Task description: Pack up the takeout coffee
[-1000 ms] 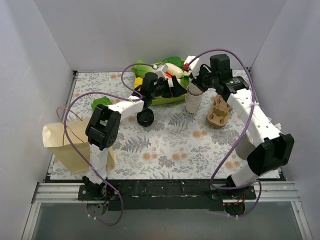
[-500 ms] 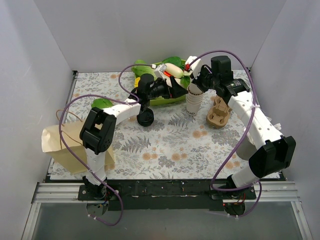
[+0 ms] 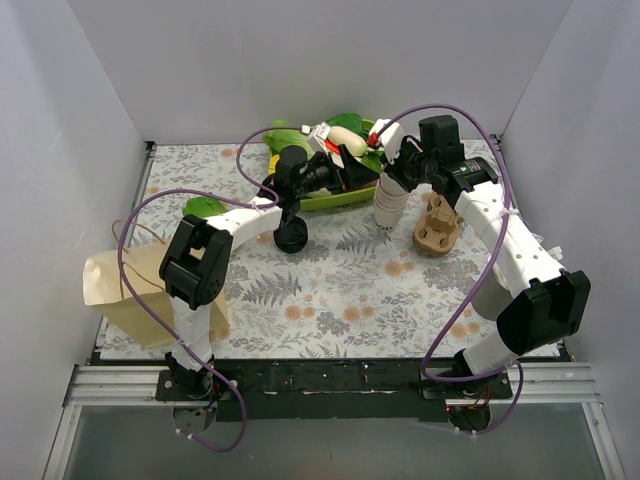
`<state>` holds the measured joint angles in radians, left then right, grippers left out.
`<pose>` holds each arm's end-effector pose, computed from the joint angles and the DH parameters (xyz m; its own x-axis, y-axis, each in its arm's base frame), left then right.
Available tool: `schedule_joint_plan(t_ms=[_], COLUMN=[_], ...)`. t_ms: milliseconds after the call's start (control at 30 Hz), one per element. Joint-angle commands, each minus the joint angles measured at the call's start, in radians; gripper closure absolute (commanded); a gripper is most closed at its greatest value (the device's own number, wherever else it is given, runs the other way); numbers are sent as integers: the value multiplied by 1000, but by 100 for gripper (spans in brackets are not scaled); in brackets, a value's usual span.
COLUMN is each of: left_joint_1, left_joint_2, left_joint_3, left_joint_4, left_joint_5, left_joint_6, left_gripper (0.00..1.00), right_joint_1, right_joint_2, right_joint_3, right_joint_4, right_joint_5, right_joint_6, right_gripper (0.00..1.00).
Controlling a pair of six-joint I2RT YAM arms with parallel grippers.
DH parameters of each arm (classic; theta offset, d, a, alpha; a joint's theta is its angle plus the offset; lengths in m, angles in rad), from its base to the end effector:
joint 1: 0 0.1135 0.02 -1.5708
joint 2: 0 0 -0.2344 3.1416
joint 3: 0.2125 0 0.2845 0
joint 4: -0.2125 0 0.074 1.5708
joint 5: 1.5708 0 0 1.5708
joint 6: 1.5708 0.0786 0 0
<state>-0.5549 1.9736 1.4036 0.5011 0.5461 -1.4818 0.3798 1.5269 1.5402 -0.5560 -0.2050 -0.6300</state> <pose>0.4198 -0.3083 0.2199 -0.8923 -0.4483 -0.0531 0.0209 0.0764 -0.9969 0.3807 0.1692 0.3334 -0.0784 -0.6523 -0.7539 -0.7067 0.5697 -0.4195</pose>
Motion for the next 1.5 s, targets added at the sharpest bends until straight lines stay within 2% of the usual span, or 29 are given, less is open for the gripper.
schedule_joint_plan(t_ms=[0, 467, 700, 833, 1467], left_joint_1=[-16, -33, -34, -33, -23], left_joint_2=[13, 64, 38, 25, 47], left_joint_3=[47, 69, 43, 23, 20], left_joint_4=[-1, -52, -3, 36, 51], left_joint_5=[-32, -114, -40, 80, 0], left_joint_6=[-11, -8, -2, 64, -98], left_gripper=[2, 2, 2, 2, 2], right_joint_1=[1, 1, -1, 1, 1], right_joint_2=[-14, -24, -30, -24, -30], right_joint_3=[14, 3, -14, -11, -20], right_joint_4=[2, -19, -4, 2, -28], right_joint_5=[-13, -60, -34, -20, -40], right_joint_6=[18, 39, 29, 15, -2], right_gripper=[99, 99, 99, 99, 99])
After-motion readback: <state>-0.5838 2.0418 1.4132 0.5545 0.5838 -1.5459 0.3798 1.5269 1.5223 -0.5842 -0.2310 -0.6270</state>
